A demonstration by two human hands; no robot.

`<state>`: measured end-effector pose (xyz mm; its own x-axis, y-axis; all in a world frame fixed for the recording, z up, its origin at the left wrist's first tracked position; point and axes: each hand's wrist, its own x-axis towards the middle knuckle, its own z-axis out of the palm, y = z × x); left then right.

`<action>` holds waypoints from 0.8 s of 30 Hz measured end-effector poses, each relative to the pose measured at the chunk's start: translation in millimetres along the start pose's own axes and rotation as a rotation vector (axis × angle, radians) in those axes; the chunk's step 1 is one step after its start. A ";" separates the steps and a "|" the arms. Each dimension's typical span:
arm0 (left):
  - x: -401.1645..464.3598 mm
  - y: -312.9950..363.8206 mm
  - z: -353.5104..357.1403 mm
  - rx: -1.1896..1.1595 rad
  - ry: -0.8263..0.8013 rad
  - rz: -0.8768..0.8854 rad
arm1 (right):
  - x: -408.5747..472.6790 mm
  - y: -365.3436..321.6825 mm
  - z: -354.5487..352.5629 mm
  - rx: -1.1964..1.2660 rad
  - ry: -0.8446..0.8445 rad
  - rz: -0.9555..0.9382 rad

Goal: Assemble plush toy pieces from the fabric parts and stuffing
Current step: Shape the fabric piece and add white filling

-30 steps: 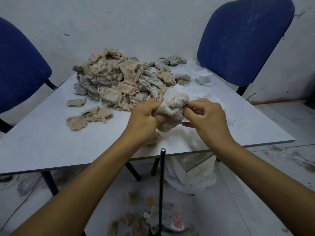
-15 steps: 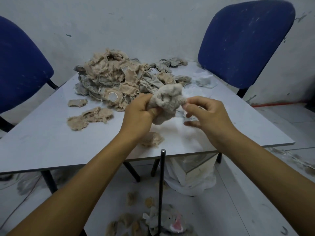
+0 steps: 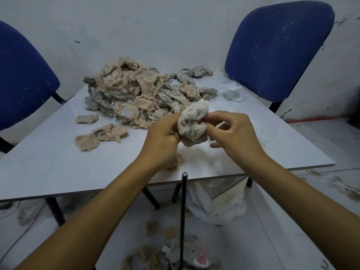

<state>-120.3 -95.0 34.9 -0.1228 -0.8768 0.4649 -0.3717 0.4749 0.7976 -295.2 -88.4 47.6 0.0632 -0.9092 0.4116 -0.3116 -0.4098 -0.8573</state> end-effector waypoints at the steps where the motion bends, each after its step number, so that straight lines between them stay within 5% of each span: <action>1: -1.9 -1.2 2.4 0.066 0.003 0.014 | -1.0 -0.4 2.0 -0.043 0.007 -0.027; 9: -4.8 0.1 8.8 0.240 0.015 0.153 | 2.5 -1.0 -5.6 -0.233 0.041 -0.140; 14: 6.1 -2.8 0.4 0.125 0.115 -0.030 | 5.0 -3.2 -6.8 0.301 0.177 0.097; 18: 12.0 -12.1 -16.4 0.073 0.237 -0.222 | 13.8 -3.7 -26.7 0.465 0.298 0.154; 22: 13.8 -10.3 -25.1 0.248 0.108 -0.064 | 13.6 1.8 -30.4 0.501 0.184 0.260; 24: 12.9 -2.3 -24.3 0.130 0.013 -0.024 | 15.2 0.5 -25.8 0.610 0.123 0.295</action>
<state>-98.6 -105.5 48.3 -0.1003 -0.8865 0.4518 -0.4905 0.4391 0.7527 -318.9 -100.6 61.4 -0.0614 -0.9889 0.1352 0.2926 -0.1473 -0.9448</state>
